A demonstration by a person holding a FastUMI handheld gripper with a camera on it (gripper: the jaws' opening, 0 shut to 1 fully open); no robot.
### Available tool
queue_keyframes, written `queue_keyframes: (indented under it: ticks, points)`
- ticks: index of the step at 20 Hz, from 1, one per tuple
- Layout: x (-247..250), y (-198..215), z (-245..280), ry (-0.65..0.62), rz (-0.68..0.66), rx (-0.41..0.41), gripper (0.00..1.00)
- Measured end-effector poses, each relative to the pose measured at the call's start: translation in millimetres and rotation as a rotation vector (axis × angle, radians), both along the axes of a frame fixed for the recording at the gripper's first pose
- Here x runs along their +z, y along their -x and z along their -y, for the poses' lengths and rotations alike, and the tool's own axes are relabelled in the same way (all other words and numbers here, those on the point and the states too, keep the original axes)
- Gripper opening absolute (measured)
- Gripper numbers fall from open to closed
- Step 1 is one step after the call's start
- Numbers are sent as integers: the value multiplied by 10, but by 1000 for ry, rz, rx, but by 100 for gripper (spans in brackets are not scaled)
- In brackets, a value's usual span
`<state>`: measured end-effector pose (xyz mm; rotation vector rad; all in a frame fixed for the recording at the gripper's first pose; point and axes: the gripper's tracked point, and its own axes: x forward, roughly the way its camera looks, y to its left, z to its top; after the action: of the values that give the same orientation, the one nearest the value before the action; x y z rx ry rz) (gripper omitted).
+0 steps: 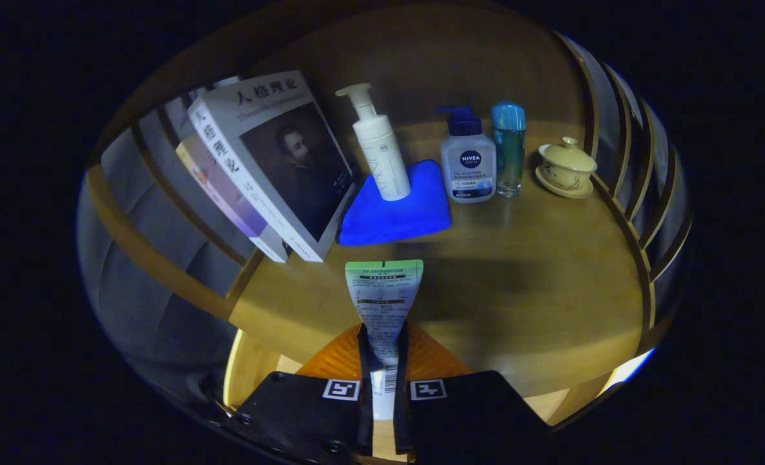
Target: Pull open the drawer, take out the items inside it, and place them on the countertop above the cabinet.
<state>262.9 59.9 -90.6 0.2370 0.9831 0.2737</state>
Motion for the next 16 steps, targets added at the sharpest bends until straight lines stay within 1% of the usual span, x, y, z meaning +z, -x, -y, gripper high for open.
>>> queue_keyframes:
  ticks: [1,3,4,5,6,7,8,10,12,13,16]
  points:
    - [-6,-43,9,2,-10,-8,20]
    - [-53,-85,-29,-3,-33,-27,20]
    - [-70,-124,-38,-7,-26,-41,23]
    - [-73,-184,-31,-7,-15,-61,25]
    - [-111,-231,-2,9,1,-86,25]
    - [-117,-268,40,25,15,-102,30]
    - [-130,-285,38,28,27,-113,30]
    - [-34,-331,44,10,63,-144,34]
    - [77,-344,10,-30,112,-170,43]
    - [172,-336,-2,-38,146,-164,54]
    - [342,-157,68,37,259,-135,87]
